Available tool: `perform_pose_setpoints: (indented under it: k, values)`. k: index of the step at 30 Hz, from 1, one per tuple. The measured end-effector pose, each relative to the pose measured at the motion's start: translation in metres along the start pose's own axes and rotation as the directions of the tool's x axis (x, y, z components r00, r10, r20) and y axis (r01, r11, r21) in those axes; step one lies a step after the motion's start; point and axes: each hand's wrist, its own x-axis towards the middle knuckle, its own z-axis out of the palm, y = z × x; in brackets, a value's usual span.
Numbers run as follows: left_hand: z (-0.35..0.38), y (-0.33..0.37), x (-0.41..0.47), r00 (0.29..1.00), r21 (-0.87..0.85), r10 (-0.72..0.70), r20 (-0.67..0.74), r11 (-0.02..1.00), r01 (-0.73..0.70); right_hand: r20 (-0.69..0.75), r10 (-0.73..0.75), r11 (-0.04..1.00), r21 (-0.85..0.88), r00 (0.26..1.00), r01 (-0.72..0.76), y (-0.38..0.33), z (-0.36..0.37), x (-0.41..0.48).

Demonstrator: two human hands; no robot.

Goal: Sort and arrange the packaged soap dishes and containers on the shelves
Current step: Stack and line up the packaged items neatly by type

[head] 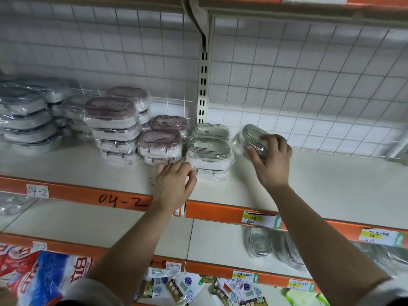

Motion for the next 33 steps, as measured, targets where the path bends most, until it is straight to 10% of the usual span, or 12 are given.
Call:
perform_pose_setpoints:
  k: [15,33]
  values:
    - [0.005,-0.003,-0.002,0.999,0.012,0.030,-0.030,0.999,-0.029,0.347,-0.051,0.995,-0.062,0.937,0.078,-0.068,0.083,0.090]
    - [-0.006,0.003,-0.001,0.992,0.081,-0.068,0.102,0.995,0.060,0.262,-0.017,0.996,-0.084,0.965,0.041,-0.023,0.016,0.023]
